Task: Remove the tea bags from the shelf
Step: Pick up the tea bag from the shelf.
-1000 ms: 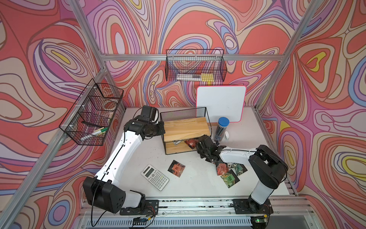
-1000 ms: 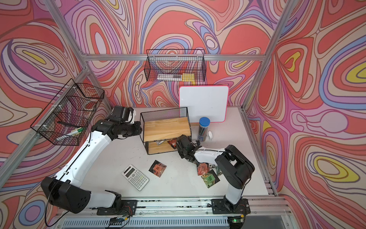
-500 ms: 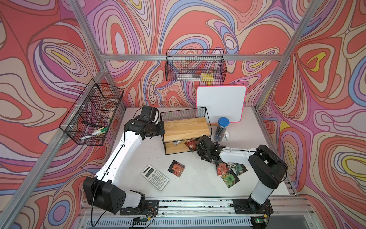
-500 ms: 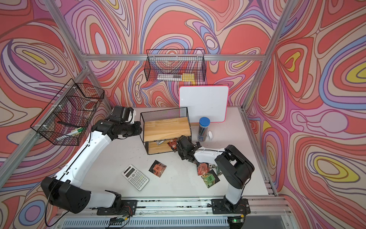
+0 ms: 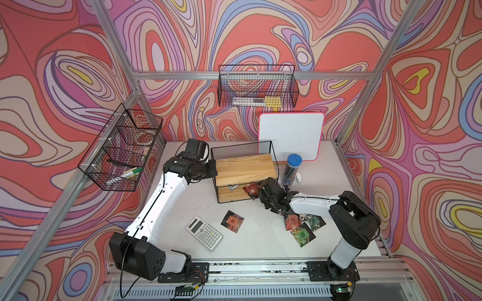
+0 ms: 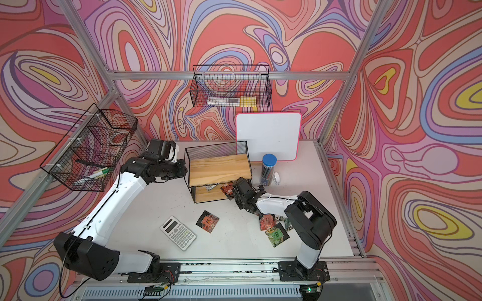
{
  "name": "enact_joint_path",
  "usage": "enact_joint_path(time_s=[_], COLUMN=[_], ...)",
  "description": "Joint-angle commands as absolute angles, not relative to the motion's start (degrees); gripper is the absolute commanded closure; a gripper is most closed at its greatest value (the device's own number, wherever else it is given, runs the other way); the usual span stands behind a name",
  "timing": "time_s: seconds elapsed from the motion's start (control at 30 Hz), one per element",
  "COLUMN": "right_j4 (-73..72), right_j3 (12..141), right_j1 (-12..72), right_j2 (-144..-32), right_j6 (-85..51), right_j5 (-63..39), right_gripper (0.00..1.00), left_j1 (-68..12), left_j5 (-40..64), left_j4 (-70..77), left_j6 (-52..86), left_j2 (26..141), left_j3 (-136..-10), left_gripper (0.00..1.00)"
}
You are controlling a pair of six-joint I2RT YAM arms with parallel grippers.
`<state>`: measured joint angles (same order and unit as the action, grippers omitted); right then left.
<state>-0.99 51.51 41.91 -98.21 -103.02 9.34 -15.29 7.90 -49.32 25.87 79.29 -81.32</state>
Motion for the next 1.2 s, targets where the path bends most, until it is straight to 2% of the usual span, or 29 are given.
enact_joint_path(time_s=[0.0,0.37,0.73,0.93,1.17], right_j4=[-3.0,-8.9,-6.4,-17.2,-18.7], right_j3=[51.5,47.8,44.1,34.1,28.7], right_j1=[42.0,42.5,44.0,44.2,44.6], right_j2=[-94.8,-89.3,-81.2,-73.9,-68.4], right_j6=[-102.9,-101.5,-97.8,-91.4,-85.6], right_j5=[11.1,12.7,8.7,-3.5,-19.2], right_gripper=[1.00,1.00,1.00,1.00,1.00], left_j1=[-15.4,-15.4,-15.4,-15.4,-15.4], left_j5=[8.2,8.3,8.5,8.1,7.8], left_j4=[-51.1,-50.8,-50.9,-51.2,-51.6], left_j6=[23.6,23.9,24.1,23.8,23.7], left_j2=[79.7,80.0,80.5,80.6,80.2], left_j3=[-82.0,-81.9,-82.6,-82.7,-82.8], left_gripper=[1.00,1.00,1.00,1.00,1.00])
